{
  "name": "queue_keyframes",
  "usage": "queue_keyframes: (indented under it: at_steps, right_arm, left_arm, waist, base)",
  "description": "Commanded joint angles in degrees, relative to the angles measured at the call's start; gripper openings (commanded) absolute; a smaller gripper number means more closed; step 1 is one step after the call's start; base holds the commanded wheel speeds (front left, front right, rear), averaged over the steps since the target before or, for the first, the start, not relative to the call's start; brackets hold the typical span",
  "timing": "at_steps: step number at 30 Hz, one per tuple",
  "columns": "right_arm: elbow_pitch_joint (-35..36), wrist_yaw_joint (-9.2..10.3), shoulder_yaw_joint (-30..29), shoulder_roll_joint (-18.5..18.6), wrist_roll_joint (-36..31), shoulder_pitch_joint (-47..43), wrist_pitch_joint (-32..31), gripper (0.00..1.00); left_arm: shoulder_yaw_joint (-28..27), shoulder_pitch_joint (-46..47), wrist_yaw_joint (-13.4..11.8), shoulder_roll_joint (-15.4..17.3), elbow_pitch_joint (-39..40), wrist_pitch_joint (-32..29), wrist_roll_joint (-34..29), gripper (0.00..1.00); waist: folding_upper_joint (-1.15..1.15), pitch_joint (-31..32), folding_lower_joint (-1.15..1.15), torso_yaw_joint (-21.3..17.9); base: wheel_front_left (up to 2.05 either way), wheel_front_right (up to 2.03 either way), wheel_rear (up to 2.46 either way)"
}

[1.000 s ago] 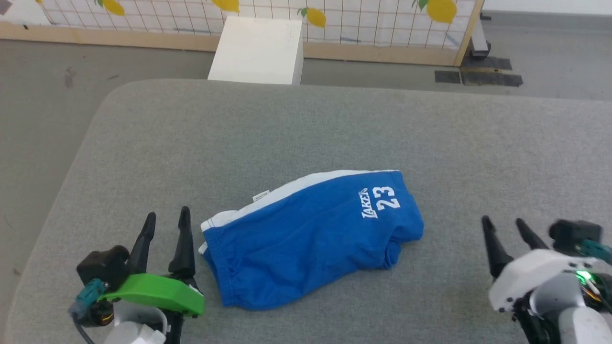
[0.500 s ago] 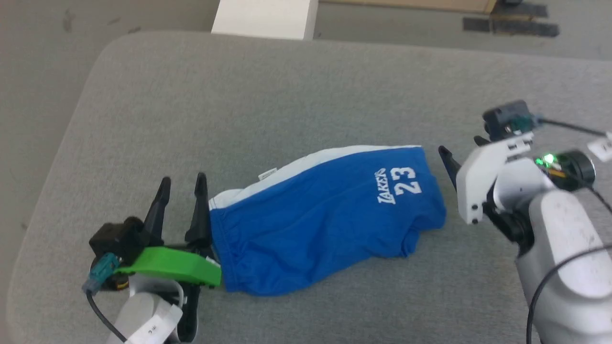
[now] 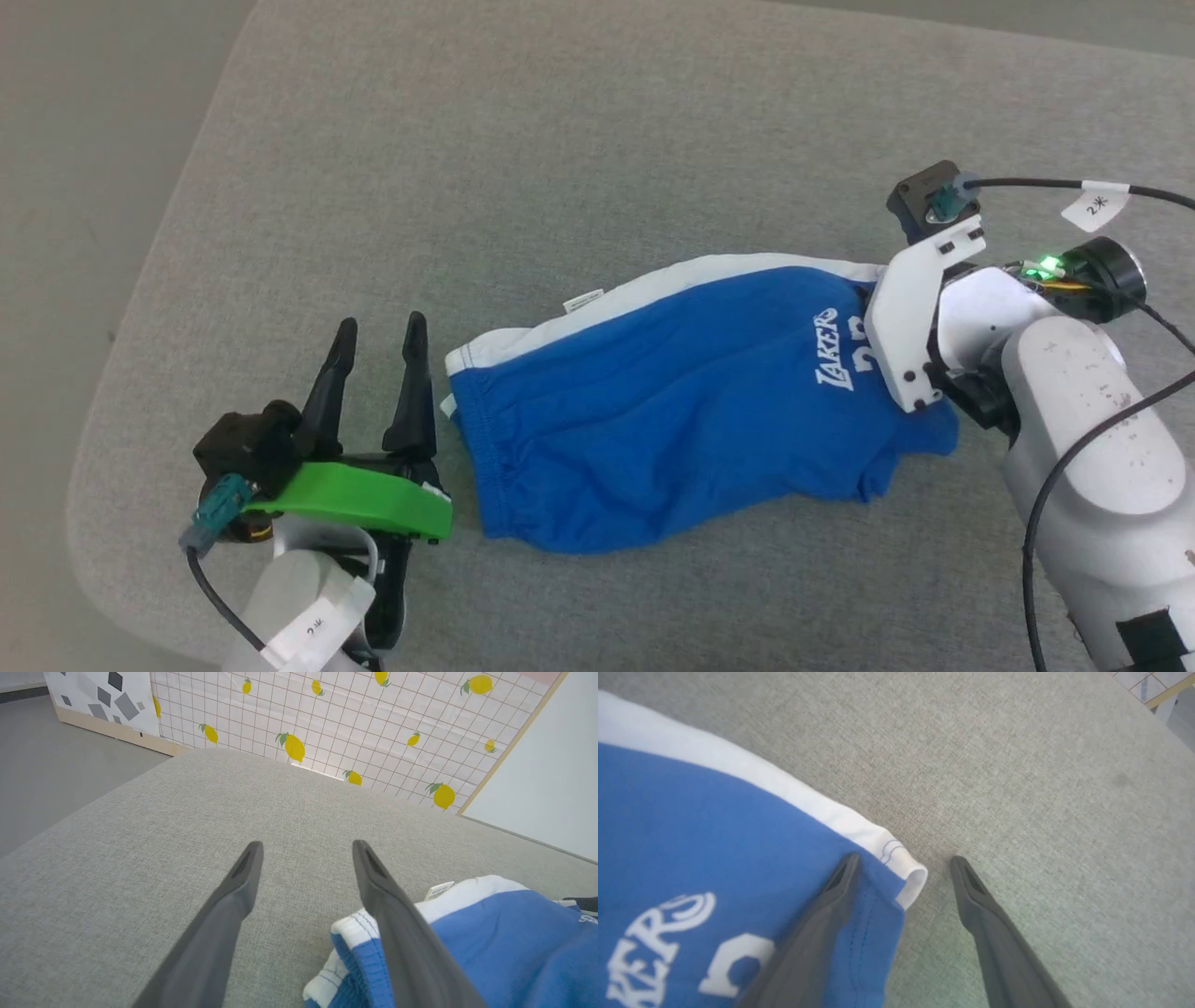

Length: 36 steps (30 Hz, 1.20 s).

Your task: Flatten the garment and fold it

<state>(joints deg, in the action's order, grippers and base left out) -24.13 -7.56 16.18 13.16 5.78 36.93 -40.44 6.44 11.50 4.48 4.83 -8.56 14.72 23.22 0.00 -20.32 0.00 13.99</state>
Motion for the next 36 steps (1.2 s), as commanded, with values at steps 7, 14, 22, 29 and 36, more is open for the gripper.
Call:
queue_keyframes:
  at_steps: [7,14,22,29,36]
  right_arm:
    - [-2.39,0.08,1.33,0.75,2.72,-0.27,-1.70,0.00]
    - [1.03,0.08,-4.38,-0.36,4.22,-2.24,4.75,0.00]
    - [10.07,0.08,-11.45,-3.47,4.07,-12.47,9.52,0.00]
    - [17.18,0.08,-14.32,-6.20,3.64,-20.19,8.82,0.00]
    - [20.56,0.08,-14.91,-7.14,3.20,-22.00,7.13,0.00]
  left_arm:
    - [-0.65,0.58,1.18,-1.13,-1.53,0.28,-0.74,1.00]
    - [-0.80,0.22,1.82,-1.42,-2.87,0.28,-1.28,1.00]
    - [-0.97,-1.44,2.22,-1.28,-4.07,0.28,-1.57,1.00]
    - [0.83,-0.78,2.47,-0.15,-5.32,-2.49,-1.25,1.00]
    - [4.93,7.01,2.38,4.18,-5.38,-20.32,-1.90,1.00]
  waist:
    - [0.00,-0.09,0.00,0.02]
    - [0.00,2.92,0.00,-1.59]
    - [0.00,6.74,0.00,-3.77]
    - [0.00,7.27,0.00,-5.06]
    - [0.00,6.73,0.00,-5.13]
  base:
    - [0.00,0.00,0.00]
    - [0.00,0.00,0.00]
    - [0.00,0.00,0.00]
    - [0.00,0.00,0.00]
    - [0.00,0.00,0.00]
